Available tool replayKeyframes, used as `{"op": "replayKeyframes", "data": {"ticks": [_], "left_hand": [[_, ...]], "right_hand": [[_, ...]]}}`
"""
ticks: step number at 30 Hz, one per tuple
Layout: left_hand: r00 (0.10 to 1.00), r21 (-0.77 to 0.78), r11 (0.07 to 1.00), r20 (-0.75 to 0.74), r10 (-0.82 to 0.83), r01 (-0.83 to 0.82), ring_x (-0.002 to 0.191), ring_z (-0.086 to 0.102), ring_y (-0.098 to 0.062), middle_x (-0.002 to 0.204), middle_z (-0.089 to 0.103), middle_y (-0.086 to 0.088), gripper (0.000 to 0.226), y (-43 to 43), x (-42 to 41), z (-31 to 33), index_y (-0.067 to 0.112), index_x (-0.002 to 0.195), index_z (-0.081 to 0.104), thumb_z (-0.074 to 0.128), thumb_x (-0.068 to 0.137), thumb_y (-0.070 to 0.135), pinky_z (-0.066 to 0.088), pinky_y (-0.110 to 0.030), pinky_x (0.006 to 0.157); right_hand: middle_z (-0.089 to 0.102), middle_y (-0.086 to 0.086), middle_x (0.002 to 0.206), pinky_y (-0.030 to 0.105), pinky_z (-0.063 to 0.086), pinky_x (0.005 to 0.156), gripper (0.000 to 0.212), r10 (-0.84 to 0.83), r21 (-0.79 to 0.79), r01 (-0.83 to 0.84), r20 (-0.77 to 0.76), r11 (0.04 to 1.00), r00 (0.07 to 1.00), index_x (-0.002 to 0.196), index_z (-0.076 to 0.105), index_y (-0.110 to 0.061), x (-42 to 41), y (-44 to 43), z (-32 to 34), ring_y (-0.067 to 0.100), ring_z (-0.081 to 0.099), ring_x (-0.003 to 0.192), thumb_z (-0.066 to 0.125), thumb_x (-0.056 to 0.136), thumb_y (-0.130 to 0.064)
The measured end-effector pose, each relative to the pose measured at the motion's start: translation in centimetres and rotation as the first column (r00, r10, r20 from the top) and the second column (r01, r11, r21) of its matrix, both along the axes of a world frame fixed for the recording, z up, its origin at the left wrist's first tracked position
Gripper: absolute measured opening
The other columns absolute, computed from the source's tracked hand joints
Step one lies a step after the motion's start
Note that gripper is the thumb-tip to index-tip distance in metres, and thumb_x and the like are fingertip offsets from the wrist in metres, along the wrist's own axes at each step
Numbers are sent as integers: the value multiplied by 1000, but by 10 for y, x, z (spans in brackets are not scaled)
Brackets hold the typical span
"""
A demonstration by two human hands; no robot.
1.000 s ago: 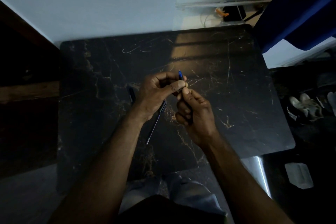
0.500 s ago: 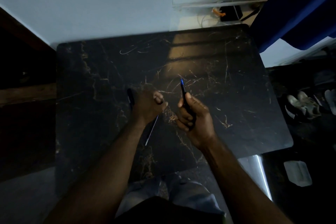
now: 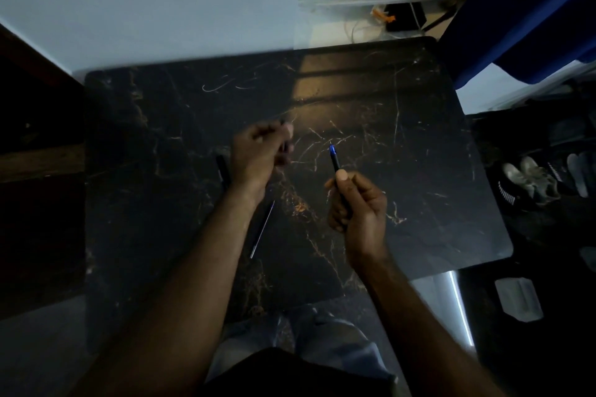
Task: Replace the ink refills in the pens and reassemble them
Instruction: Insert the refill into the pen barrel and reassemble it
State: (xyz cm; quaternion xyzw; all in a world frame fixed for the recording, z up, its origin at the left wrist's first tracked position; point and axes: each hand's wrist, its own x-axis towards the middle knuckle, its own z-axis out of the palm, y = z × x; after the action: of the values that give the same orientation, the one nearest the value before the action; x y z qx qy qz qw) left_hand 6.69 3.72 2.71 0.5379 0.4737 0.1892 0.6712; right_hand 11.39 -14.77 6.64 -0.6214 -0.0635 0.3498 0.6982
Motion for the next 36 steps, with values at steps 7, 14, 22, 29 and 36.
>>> {"op": "replayKeyframes", "data": {"ticks": [7, 14, 22, 29, 36], "left_hand": [[748, -236, 970, 653, 119, 52, 93, 80, -18, 108, 79, -8, 22, -22, 24, 118, 10, 127, 69, 63, 108, 2, 65, -29, 78], [717, -185, 979, 694, 67, 88, 98, 81, -20, 108, 81, -6, 18, -32, 29, 146, 8, 123, 67, 58, 110, -1, 65, -30, 80], [664, -252, 963, 738, 124, 100, 98, 81, -22, 109, 80, -9, 16, -38, 28, 149, 8, 118, 66, 55, 111, 0, 66, -30, 80], [673, -193, 974, 737, 66, 116, 97, 81, -23, 108, 80, -9, 15, -43, 26, 149, 7, 118, 65, 56, 110, -2, 65, -31, 80], [769, 325, 945, 596, -233, 34, 95, 82, -31, 108, 78, -22, 22, -59, 20, 132, -5, 129, 62, 62, 107, -5, 65, -38, 83]], "right_hand": [[35, 2, 57, 28, 34, 45, 25, -75, 116, 45, 266, 992, 961, 95, 69, 3, 1, 16, 39, 11, 34, 48, 56, 108, -14], [45, -7, 58, 26, 38, 44, 19, -127, 140, 76, 401, 987, 907, 97, 71, 0, 7, 24, 67, 5, 41, 47, 57, 106, -10], [49, -5, 61, 25, 42, 46, 27, -137, 144, 80, 443, 986, 886, 95, 71, -2, 1, 21, 68, 7, 46, 49, 60, 103, -25], [53, -11, 64, 23, 42, 47, 19, -140, 122, 93, 463, 988, 875, 93, 71, -12, 0, 23, 69, 6, 48, 50, 61, 105, -23], [52, -5, 62, 26, 39, 45, 23, -206, 168, 143, 458, 975, 865, 92, 69, -13, 2, 30, 73, 8, 45, 48, 55, 109, -7]]}}
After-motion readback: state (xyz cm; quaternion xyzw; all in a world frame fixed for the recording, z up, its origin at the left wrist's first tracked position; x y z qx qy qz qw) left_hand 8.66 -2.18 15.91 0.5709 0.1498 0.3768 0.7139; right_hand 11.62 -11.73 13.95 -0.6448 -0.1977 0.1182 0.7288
